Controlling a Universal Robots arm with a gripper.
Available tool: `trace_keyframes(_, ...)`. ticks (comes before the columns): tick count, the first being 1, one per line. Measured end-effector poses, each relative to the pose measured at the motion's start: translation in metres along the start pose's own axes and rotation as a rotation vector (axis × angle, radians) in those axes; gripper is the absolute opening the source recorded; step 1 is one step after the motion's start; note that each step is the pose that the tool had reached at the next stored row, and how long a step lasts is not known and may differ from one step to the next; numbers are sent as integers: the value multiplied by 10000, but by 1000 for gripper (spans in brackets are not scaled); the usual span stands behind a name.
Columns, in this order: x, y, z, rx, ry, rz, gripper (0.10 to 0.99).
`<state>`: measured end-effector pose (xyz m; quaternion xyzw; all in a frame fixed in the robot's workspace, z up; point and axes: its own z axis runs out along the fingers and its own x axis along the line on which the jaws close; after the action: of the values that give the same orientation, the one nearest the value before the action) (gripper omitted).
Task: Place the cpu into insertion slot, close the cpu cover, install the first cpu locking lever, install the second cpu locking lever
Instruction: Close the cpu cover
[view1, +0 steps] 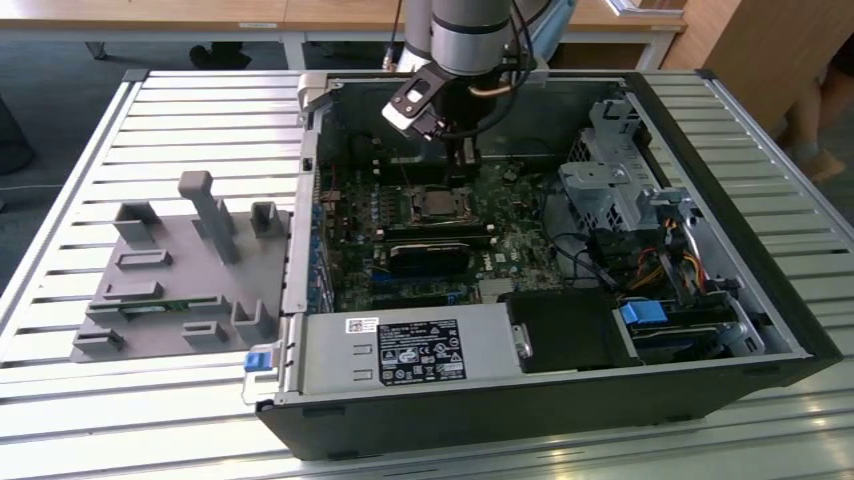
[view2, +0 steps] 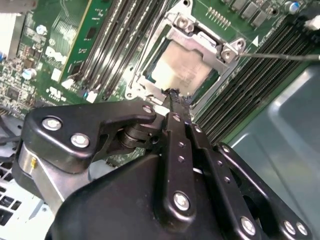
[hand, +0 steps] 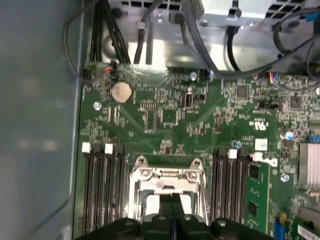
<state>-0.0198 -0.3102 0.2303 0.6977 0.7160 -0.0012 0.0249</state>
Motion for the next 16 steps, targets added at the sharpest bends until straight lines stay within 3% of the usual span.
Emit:
trace_keyframes(7,4,-17,108,14,-1,-1,106)
trace_keyframes(16,8,-126,137,14,0,-1,106)
